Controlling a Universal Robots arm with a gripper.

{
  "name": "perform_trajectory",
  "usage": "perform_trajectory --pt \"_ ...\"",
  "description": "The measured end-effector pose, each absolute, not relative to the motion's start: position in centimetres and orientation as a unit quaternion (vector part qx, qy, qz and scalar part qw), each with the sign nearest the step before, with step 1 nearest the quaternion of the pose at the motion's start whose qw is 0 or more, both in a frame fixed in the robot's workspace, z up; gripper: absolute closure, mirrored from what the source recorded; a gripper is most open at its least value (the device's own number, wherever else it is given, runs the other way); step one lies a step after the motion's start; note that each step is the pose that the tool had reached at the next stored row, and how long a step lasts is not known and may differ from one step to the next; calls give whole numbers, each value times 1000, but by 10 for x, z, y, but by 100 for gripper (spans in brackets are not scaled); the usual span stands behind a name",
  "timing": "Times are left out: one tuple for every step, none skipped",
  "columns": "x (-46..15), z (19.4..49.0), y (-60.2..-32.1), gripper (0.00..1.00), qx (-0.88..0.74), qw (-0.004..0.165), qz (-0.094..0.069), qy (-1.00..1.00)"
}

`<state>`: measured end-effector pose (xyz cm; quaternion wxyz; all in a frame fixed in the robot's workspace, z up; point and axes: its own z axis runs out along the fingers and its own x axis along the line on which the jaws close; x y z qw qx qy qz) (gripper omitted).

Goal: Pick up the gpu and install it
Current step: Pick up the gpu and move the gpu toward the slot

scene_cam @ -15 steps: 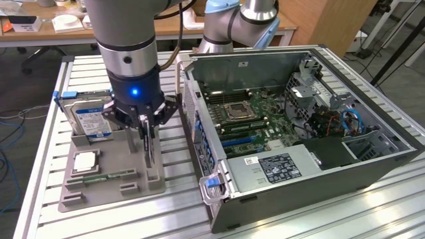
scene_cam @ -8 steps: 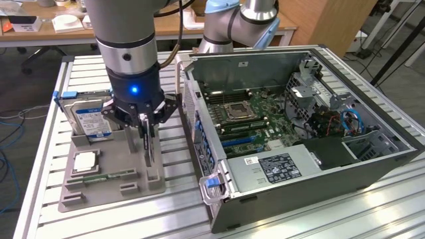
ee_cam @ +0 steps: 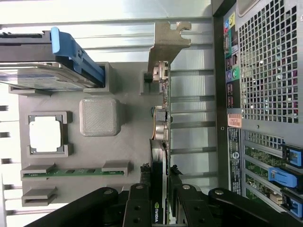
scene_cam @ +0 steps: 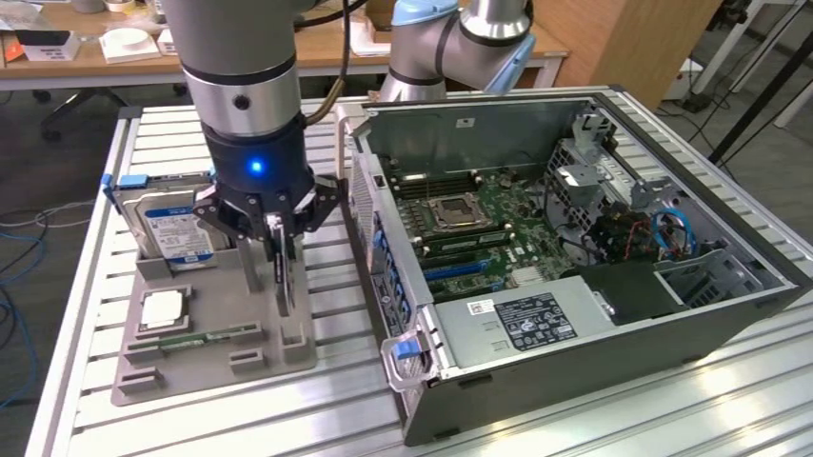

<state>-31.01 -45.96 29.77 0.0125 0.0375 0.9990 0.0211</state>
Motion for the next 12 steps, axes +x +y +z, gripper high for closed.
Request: perform_trajectory --pt "-310 298 -460 74 38 13 21 999" --pt "-310 299 -460 74 37 13 21 999" --pt "-310 300 -460 74 38 13 21 999" --pt "-310 300 -460 74 38 13 21 999" --pt "-310 301 -460 74 38 13 21 999" --pt "-310 301 -460 74 38 13 21 999" --pt "-310 302 -460 74 38 13 21 999" --pt "-310 302 -460 74 38 13 21 999" --pt "-310 302 -460 74 38 13 21 999" --pt "-310 302 -460 74 38 13 21 999" --pt "-310 302 -460 74 38 13 21 999" --pt "-310 302 -460 74 38 13 21 999"
